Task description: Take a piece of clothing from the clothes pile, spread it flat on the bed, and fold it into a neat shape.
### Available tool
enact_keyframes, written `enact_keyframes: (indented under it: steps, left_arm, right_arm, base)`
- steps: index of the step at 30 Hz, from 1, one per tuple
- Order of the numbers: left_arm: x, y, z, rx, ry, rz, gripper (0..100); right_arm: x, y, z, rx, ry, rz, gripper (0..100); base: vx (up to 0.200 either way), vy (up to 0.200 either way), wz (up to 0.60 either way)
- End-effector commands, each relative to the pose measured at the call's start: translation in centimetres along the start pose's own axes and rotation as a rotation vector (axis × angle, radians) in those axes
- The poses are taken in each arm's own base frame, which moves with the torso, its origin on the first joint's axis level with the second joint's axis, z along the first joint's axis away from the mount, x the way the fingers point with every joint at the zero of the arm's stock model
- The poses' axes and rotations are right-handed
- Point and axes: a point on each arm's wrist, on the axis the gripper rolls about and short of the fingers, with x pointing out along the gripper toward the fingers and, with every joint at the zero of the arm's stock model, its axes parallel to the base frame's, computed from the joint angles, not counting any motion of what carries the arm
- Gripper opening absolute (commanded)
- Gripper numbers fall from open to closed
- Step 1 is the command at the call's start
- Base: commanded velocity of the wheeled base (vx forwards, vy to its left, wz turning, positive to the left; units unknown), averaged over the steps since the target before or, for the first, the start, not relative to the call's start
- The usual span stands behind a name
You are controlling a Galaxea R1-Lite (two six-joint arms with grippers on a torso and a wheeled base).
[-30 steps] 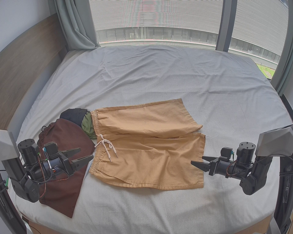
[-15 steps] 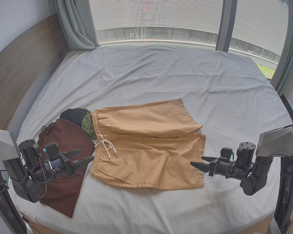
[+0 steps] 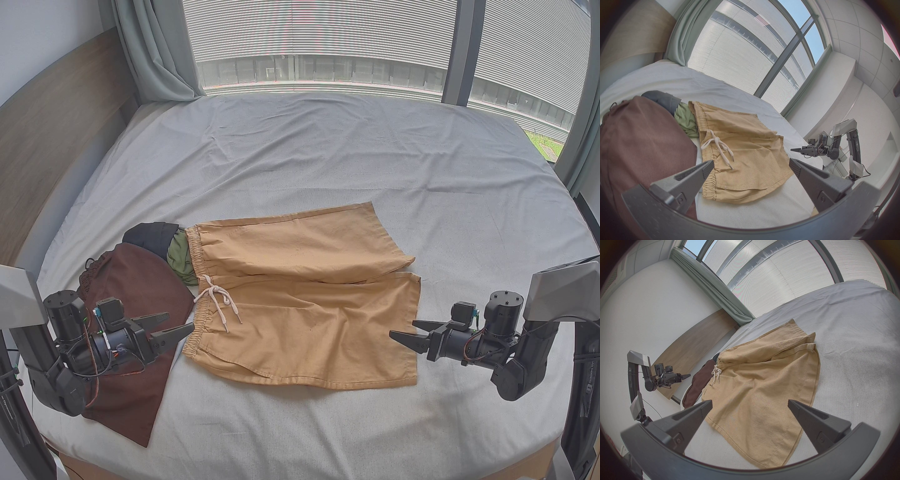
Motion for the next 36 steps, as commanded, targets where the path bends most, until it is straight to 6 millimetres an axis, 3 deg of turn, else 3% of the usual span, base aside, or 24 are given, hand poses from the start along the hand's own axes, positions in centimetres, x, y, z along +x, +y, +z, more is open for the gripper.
enact_keyframes:
  steps: [1, 13, 36]
  left_arm:
    - [0.6, 1.0, -1.4, -0.056, 0.040, 0.009, 100]
    - [2.2, 3.1, -4.2, -0.195, 0.106, 0.032, 100]
    - [2.7, 6.1, -7.5, -0.188, 0.159, 0.090, 100]
  right_arm:
    - [0.0, 0.0, 0.0, -0.001, -0.001, 0.002, 100]
    - [0.1, 0.0, 0.1, -0.005, -0.006, 0.003, 100]
    - [0.3, -0.1, -0.2, -0.001, 0.002, 0.004, 100]
  base:
    - [0.000, 0.000, 0.00]
    - [0.000, 0.000, 0.00]
    - [0.000, 0.000, 0.00]
